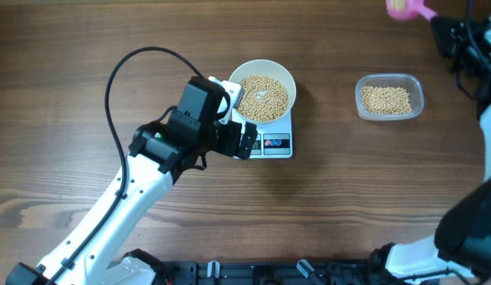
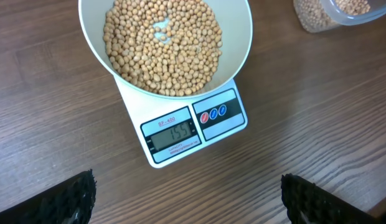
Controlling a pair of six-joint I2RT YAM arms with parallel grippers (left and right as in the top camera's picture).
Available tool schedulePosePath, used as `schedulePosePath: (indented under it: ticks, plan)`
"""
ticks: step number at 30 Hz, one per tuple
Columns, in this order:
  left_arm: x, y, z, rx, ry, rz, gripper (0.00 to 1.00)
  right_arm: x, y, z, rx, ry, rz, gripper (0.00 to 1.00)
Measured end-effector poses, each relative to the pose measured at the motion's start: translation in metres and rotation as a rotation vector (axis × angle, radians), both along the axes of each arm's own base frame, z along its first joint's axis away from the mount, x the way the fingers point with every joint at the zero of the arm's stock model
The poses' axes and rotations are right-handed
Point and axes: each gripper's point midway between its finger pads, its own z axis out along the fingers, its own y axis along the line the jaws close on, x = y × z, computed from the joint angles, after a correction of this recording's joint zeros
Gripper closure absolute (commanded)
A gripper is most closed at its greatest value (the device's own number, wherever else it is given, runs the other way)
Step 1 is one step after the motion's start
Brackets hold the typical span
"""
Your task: Scoop item into bowl and weigh 150g on scale
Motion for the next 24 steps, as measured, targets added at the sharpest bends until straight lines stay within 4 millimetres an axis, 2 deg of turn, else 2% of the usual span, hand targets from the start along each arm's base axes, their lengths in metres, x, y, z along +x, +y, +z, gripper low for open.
schedulePosePath:
  ticks: [4, 5, 6, 10, 21, 24]
  plan:
    - [0.000, 0.000, 0.000, 0.000, 0.000, 0.000, 0.00, -0.048, -0.008, 0.009, -0.097, 0.049, 0.004, 0.96]
    - [0.000, 0.000, 0.000, 0.000, 0.000, 0.000, 0.00, -0.052, -0.007, 0.009, -0.148, 0.036, 0.021, 0.95]
    - [0.000, 0.000, 0.000, 0.000, 0.000, -0.001, 0.00, -0.072, -0.007, 0.016, -0.172, 0.047, 0.018, 0.95]
    - [0.000, 0.000, 0.000, 0.000, 0.000, 0.000, 0.00, -0.098, 0.003, 0.015, -0.277, 0.060, 0.073, 0.96]
    - [0.000, 0.000, 0.000, 0.000, 0.000, 0.000, 0.00, -0.099, -0.011, 0.000, -0.489, 0.071, 0.083, 0.95]
    - [0.000, 0.000, 0.000, 0.000, 0.000, 0.000, 0.00, -0.096, -0.007, -0.008, -0.598, 0.092, 0.108, 0.96]
